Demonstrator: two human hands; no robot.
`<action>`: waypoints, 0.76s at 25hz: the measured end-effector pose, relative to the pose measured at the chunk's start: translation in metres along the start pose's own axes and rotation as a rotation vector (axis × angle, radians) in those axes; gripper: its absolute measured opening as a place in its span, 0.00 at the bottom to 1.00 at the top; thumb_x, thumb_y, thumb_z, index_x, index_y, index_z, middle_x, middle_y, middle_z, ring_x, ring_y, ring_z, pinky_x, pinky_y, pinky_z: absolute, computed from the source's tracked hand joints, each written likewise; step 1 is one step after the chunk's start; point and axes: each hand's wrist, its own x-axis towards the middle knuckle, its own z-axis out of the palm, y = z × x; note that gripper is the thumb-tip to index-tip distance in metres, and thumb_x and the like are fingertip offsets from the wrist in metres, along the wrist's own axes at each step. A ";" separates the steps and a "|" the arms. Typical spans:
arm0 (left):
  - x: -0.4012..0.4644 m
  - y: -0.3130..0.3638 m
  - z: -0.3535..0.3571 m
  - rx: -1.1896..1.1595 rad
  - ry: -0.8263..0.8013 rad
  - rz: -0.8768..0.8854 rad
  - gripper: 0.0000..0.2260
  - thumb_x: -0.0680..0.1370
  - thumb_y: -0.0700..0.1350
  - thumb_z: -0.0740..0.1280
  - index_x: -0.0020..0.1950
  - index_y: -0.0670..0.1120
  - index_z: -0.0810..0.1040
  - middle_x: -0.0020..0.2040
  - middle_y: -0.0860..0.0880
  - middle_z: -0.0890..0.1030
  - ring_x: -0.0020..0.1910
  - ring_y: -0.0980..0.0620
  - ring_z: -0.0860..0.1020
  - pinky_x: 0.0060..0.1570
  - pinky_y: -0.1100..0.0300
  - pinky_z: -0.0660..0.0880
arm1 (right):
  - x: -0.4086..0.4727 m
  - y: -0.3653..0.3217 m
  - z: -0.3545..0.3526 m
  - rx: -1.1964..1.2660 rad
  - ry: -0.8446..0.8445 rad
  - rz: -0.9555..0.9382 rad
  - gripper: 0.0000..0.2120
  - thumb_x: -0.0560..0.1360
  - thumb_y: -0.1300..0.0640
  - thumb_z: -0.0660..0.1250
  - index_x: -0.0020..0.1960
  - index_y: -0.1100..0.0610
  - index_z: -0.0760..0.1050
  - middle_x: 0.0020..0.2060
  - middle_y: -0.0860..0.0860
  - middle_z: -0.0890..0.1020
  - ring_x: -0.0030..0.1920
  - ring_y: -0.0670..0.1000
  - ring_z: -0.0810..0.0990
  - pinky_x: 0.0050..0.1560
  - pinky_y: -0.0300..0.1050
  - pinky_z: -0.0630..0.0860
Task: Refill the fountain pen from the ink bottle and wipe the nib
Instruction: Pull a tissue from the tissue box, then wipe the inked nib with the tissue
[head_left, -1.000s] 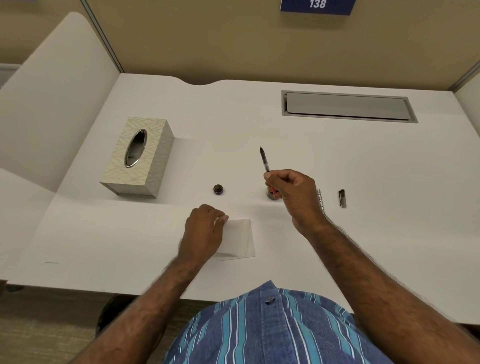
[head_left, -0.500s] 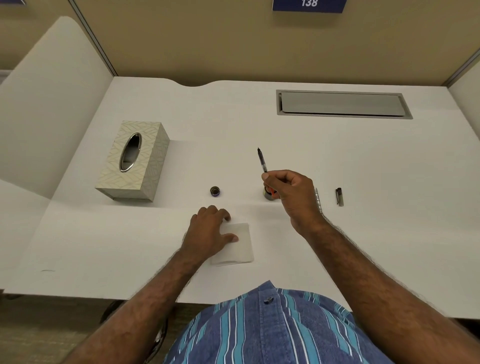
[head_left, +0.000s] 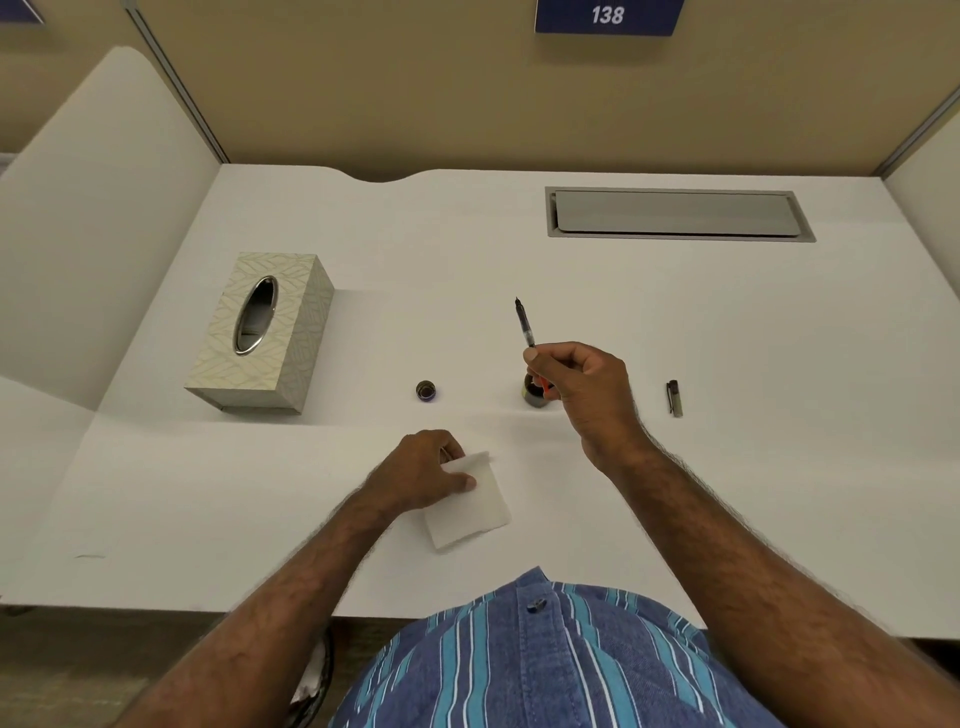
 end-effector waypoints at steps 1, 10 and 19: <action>0.000 0.001 -0.001 -0.063 0.003 -0.007 0.12 0.73 0.53 0.79 0.48 0.49 0.81 0.43 0.56 0.80 0.41 0.57 0.76 0.38 0.63 0.70 | 0.000 0.000 -0.001 0.000 0.002 0.000 0.07 0.77 0.57 0.77 0.48 0.61 0.87 0.40 0.58 0.85 0.40 0.50 0.80 0.38 0.36 0.78; 0.004 0.032 -0.046 -1.057 0.142 -0.142 0.14 0.79 0.46 0.75 0.61 0.40 0.83 0.52 0.45 0.87 0.51 0.47 0.84 0.45 0.51 0.84 | -0.004 -0.005 -0.003 -0.037 0.009 -0.033 0.07 0.77 0.55 0.78 0.48 0.59 0.87 0.44 0.62 0.87 0.40 0.48 0.82 0.44 0.41 0.79; 0.012 0.097 -0.085 -1.184 0.315 0.002 0.06 0.81 0.49 0.72 0.50 0.48 0.85 0.42 0.53 0.87 0.40 0.52 0.83 0.41 0.57 0.80 | -0.014 -0.010 0.001 -0.084 -0.026 -0.082 0.04 0.76 0.56 0.79 0.47 0.57 0.88 0.43 0.56 0.89 0.39 0.48 0.81 0.42 0.36 0.79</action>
